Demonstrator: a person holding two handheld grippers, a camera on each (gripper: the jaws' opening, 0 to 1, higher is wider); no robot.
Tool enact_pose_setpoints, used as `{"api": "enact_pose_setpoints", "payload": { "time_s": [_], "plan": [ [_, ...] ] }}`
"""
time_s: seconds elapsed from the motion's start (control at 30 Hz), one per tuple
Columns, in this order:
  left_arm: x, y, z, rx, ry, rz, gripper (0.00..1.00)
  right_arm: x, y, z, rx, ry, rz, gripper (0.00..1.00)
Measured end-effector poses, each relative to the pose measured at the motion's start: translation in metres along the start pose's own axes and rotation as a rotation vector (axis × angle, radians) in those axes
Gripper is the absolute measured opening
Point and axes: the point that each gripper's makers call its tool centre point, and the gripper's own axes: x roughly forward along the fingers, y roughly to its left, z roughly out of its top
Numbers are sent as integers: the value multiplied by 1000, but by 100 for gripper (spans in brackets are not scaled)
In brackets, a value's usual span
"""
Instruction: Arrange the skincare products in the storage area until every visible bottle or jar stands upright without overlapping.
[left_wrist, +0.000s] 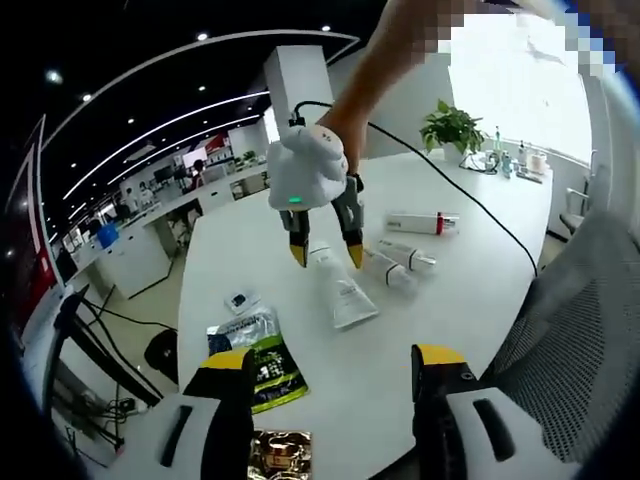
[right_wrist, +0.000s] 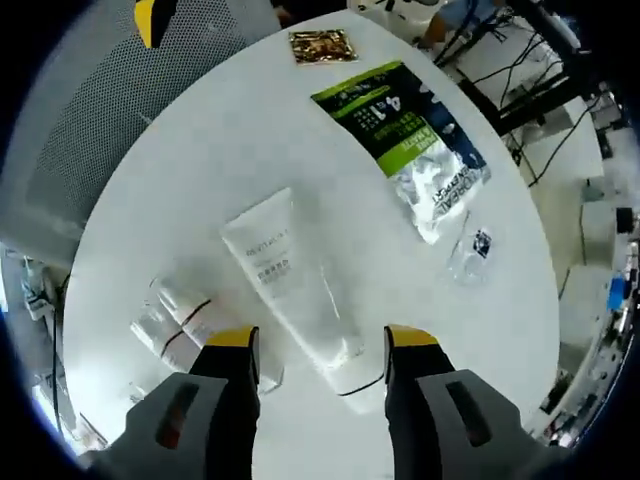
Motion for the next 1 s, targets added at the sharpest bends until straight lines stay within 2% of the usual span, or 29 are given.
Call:
{"api": "enact_pose_setpoints", "payload": {
  "time_s": [0.07, 0.27, 0.37, 0.47, 0.6, 0.77, 1.0],
  "plan": [
    [1, -1, -2, -4, 11, -3, 64, 5, 3, -2, -65, 28, 19, 44],
    [3, -2, -6, -1, 31, -10, 61, 22, -3, 1, -148, 42, 5, 37],
    [3, -2, -6, -4, 34, -9, 61, 23, -1, 2, -177, 50, 34, 38],
    [4, -3, -8, -6, 43, -11, 60, 23, -5, 0, -186, 34, 32, 34],
    [6, -4, -10, -4, 54, -16, 59, 23, -5, 0, -153, 2, 33, 34],
    [7, -4, -12, -2, 62, -19, 59, 24, -5, 2, -165, 41, 27, 34],
    [8, -5, -15, 4, 76, -20, 56, 23, -3, 1, -152, 18, 23, 30]
  ]
}}
